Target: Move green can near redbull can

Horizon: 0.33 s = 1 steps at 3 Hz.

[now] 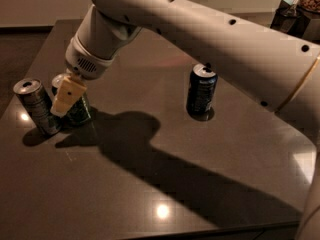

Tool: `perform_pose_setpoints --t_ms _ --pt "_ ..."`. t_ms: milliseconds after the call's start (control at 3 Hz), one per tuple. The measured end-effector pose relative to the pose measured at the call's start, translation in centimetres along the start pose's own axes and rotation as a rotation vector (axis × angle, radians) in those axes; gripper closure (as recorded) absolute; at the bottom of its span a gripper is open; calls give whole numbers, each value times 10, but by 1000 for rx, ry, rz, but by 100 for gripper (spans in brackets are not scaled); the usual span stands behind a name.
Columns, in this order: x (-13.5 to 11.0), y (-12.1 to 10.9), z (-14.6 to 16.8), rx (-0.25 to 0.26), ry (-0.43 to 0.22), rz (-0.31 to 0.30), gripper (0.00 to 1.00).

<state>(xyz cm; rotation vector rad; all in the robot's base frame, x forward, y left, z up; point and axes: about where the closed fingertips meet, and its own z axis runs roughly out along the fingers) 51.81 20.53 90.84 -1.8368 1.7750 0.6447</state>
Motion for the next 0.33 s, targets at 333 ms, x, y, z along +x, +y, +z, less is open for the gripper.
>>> perform_pose_setpoints --t_ms 333 --pt "0 0 0 0 0 -1 0"
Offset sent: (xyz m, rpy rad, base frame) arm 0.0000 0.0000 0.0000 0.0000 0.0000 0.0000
